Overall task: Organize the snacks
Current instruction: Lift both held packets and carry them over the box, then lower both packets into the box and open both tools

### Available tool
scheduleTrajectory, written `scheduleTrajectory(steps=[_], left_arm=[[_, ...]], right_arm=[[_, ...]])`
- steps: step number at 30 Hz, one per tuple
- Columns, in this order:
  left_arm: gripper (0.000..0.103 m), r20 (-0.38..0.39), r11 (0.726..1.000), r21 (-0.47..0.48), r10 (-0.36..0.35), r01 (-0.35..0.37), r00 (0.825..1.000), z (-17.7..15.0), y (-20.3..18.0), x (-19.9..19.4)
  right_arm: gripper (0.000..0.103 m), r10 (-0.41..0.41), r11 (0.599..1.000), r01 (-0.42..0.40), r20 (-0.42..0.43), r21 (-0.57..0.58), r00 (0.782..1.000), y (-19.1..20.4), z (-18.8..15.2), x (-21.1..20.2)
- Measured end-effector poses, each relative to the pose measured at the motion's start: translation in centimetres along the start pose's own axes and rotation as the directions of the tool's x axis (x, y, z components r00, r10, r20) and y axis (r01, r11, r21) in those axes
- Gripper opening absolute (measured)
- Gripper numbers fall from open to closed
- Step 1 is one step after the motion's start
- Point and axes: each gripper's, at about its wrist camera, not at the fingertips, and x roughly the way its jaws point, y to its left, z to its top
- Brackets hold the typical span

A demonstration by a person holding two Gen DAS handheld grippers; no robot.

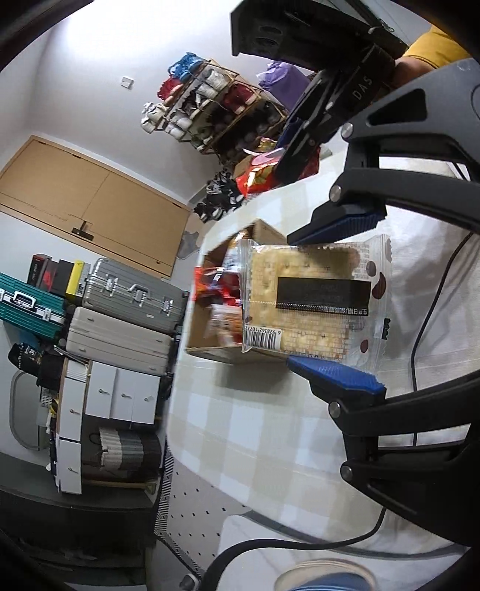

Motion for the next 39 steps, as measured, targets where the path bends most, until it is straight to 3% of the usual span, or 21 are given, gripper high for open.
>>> scheduleTrajectory(steps=[6,14,26,32,39], left_arm=[[0.056,0.006,1.000,0.005,0.013,-0.013,1.000,4.5,0.0,1.1],[0.056,-0.015,0.999,0.034,0.029,-0.028,0.999,10.4,0.1,6.7],[0.056,-0.087,0.998,0.059,0.037,-0.032,0.996,17.3,0.8,18.3],[0.056,-0.183,1.000,0.008,-0.022,0.023,0.983,19.7,1.6,24.9],[0.056,-0.216,0.998,0.059,0.014,-0.002,0.976,20.9,2.0,30.7]], right_arm=[[0.046,-0.018,0.999,0.018,0.014,-0.028,1.000,-0.3,3.1,1.6],[0.046,-0.043,0.998,0.044,0.027,-0.054,0.999,-1.7,5.5,5.7],[0.046,-0.096,0.987,0.079,-0.119,-0.140,0.988,-4.8,7.1,15.6],[0.046,-0.069,0.989,0.042,-0.192,-0.141,0.979,-5.5,6.9,19.6],[0.046,-0.042,0.991,0.008,-0.256,-0.132,0.966,-6.8,5.7,22.6]])
